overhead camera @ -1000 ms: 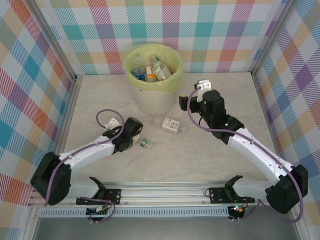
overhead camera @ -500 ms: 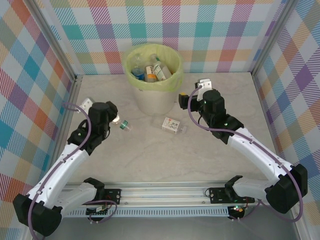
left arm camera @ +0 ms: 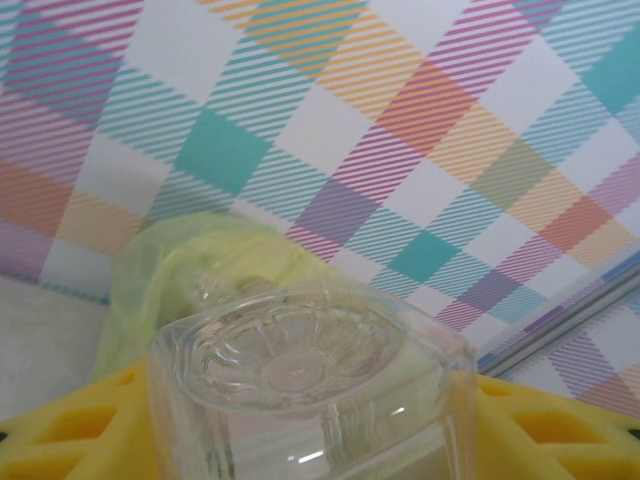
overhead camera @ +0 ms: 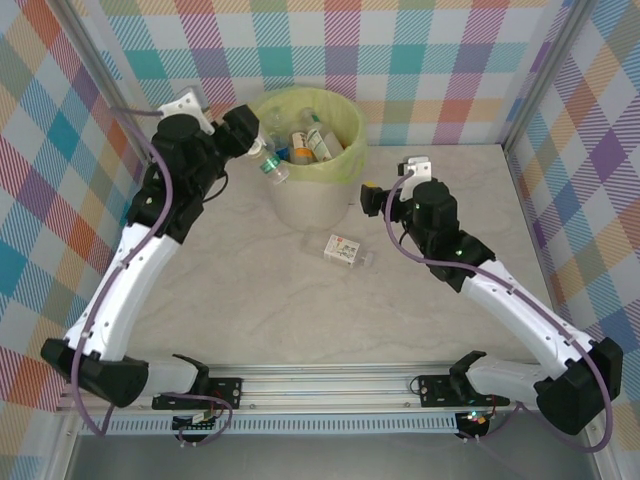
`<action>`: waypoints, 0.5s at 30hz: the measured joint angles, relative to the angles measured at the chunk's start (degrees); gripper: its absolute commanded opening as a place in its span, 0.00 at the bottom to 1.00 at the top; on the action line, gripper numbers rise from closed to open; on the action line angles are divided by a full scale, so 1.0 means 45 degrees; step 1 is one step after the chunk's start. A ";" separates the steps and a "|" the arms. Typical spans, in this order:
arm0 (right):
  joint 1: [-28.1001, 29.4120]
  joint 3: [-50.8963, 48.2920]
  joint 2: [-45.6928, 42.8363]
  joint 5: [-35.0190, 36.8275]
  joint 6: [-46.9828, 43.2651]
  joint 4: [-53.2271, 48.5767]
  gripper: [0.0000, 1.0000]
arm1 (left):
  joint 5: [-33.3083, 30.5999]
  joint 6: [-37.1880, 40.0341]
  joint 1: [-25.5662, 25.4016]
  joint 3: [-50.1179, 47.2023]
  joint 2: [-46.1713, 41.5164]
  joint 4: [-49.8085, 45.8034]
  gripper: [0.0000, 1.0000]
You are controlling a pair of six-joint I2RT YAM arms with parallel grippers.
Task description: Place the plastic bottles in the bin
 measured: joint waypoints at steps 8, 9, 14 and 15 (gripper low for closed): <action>0.0000 -0.0083 -0.0690 0.0015 0.0107 -0.0350 1.00 | 0.0583 0.3099 0.0024 0.2365 0.3259 0.1282 0.00; 0.0000 -0.0185 -0.0821 0.0068 0.0107 -0.0350 1.00 | 0.0743 0.3400 0.0024 0.2584 0.3531 0.1360 0.00; 0.0000 -0.0466 -0.1064 0.0301 0.0087 -0.0374 1.00 | 0.1088 0.4308 0.0024 0.3832 0.4872 0.1331 0.09; -0.0005 -0.0466 -0.1044 0.0330 0.0087 -0.0398 1.00 | 0.1141 0.4401 0.0024 0.4342 0.5285 0.1185 0.12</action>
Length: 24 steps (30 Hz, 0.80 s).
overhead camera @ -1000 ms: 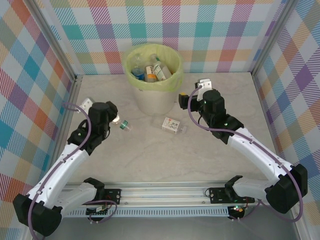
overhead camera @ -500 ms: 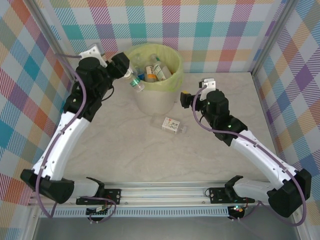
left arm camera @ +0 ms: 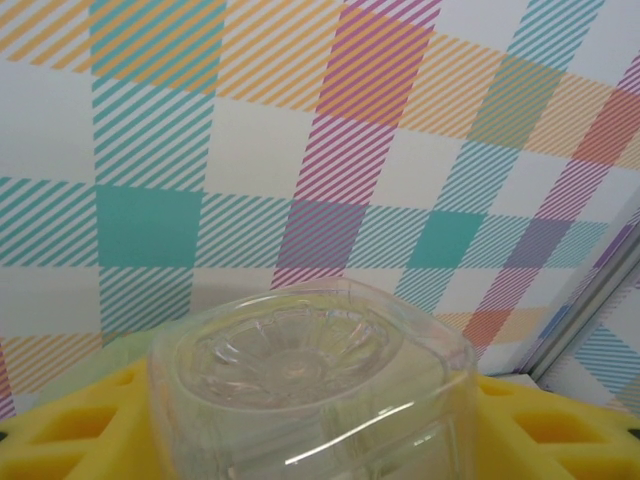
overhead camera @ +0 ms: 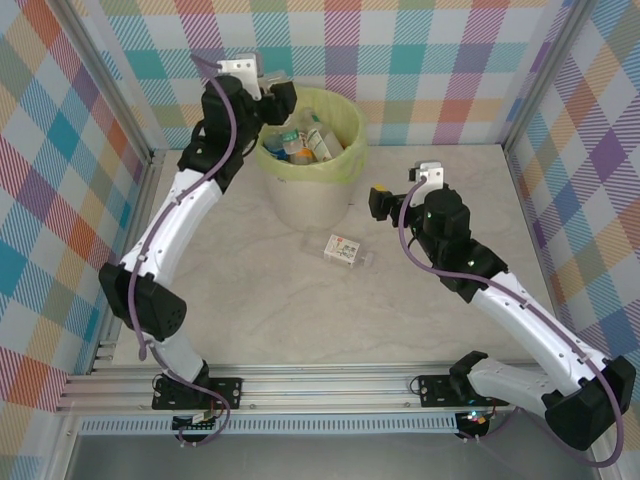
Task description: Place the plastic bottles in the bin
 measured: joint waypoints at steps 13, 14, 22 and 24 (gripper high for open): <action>-0.0005 -0.0053 0.0058 0.0000 -0.0005 -0.0335 1.00 | 0.0937 0.0427 0.0073 1.0729 0.6737 -0.7087 0.84; -0.0005 -0.0053 0.0058 0.0000 -0.0019 -0.0374 1.00 | 0.1015 0.0389 0.0107 1.0715 0.6742 -0.7465 0.90; -0.0010 -0.0053 0.0073 0.0000 -0.0092 -0.0544 1.00 | 0.1107 0.0175 0.0189 1.0059 0.6552 -0.7854 1.00; -0.0029 -0.0053 0.0117 -0.0010 -0.0092 -0.0539 1.00 | 0.1112 0.0170 0.0189 0.9690 0.6377 -0.7898 1.00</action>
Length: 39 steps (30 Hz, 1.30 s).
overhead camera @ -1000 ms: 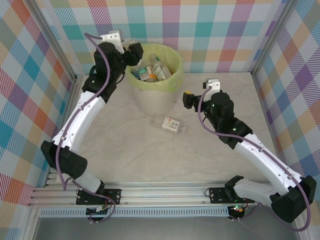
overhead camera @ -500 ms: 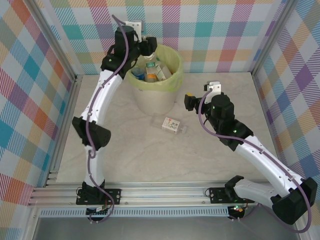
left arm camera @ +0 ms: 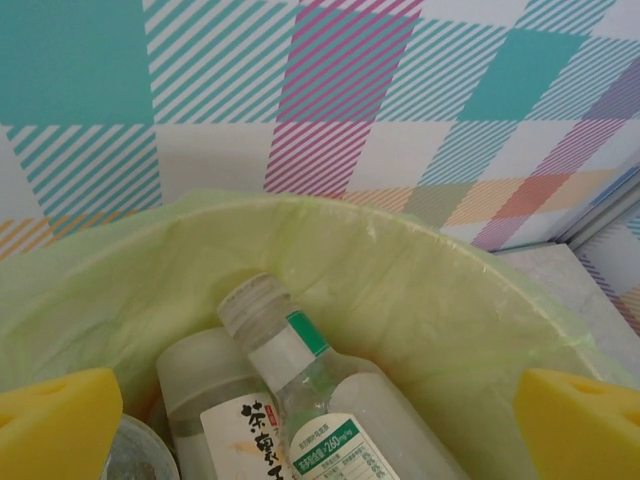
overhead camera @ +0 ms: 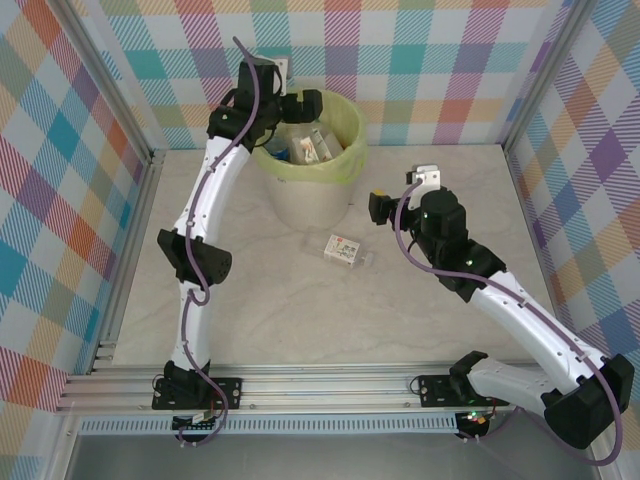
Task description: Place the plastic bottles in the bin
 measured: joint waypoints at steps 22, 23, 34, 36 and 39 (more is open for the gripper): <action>-0.0505 -0.0092 0.2919 -0.3580 -0.2409 -0.2035 1.00 | 0.0942 -0.1341 0.0000 -0.5712 -0.5255 0.1734 1.00; -0.0563 -0.0092 0.2977 -0.3857 -0.2540 -0.2195 0.99 | 0.0957 -0.1389 0.0000 -0.6324 -0.5629 0.1972 1.00; -0.0913 -0.0010 0.4707 -0.5950 -0.4469 -0.3604 1.00 | -0.0044 -0.2127 0.0000 -1.1516 -0.8709 0.4940 1.00; -0.1039 0.0228 0.5304 -0.6125 -0.4877 -0.3891 1.00 | -0.0345 -0.2297 0.0000 -1.2065 -0.9131 0.5464 1.00; -0.1137 0.0709 0.6232 -0.6237 -0.5372 -0.4080 1.00 | -0.0884 -0.2506 0.0000 -1.3061 -0.9811 0.6309 1.00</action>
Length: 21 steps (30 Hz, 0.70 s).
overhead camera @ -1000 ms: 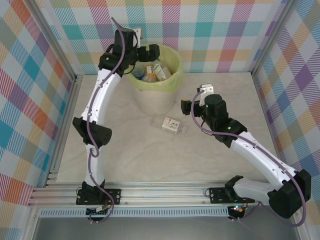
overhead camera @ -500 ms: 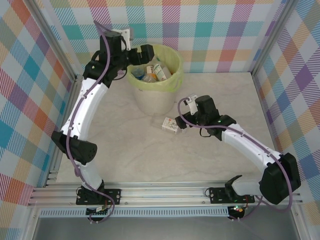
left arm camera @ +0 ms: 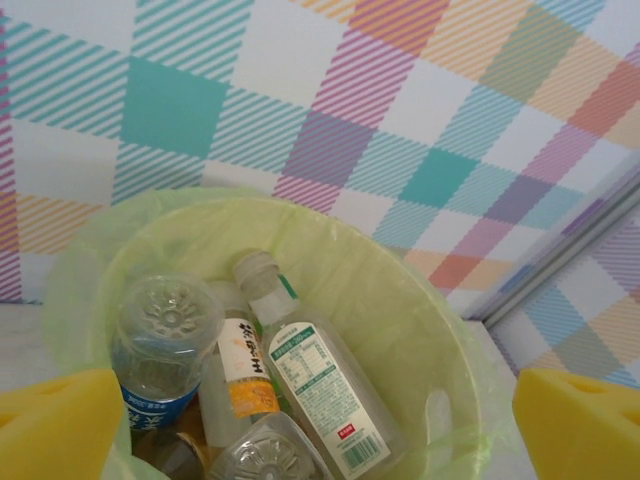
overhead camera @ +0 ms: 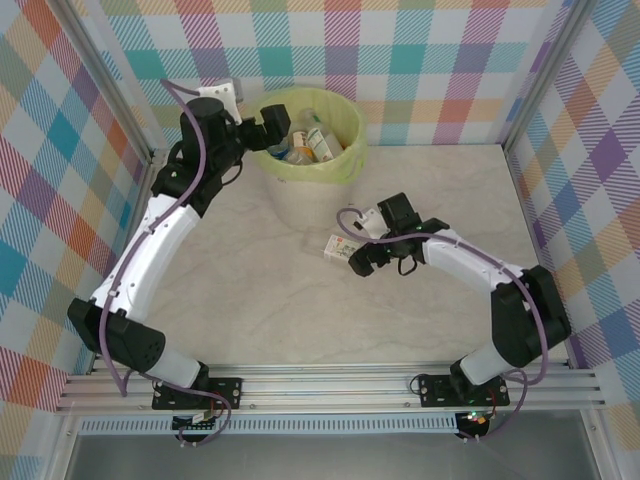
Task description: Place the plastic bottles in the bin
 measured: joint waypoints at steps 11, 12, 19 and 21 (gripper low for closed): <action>-0.0068 0.1685 0.2812 -0.1268 -0.1734 -0.0151 1.00 | -0.1404 -0.1141 0.0000 -0.3502 -0.2181 0.1841 1.00; -0.0068 0.1812 0.3016 -0.1282 -0.1923 -0.0209 1.00 | -0.1559 -0.1248 0.0000 -0.3847 -0.2424 0.1870 1.00; 0.0029 0.2764 0.4187 -0.1093 -0.2997 -0.0296 1.00 | -0.2467 -0.2186 0.0015 -0.6033 -0.4177 0.1967 1.00; 0.0165 0.3099 0.4580 -0.0962 -0.3322 -0.0291 1.00 | -0.2628 -0.2560 0.0024 -0.6795 -0.4779 0.1987 1.00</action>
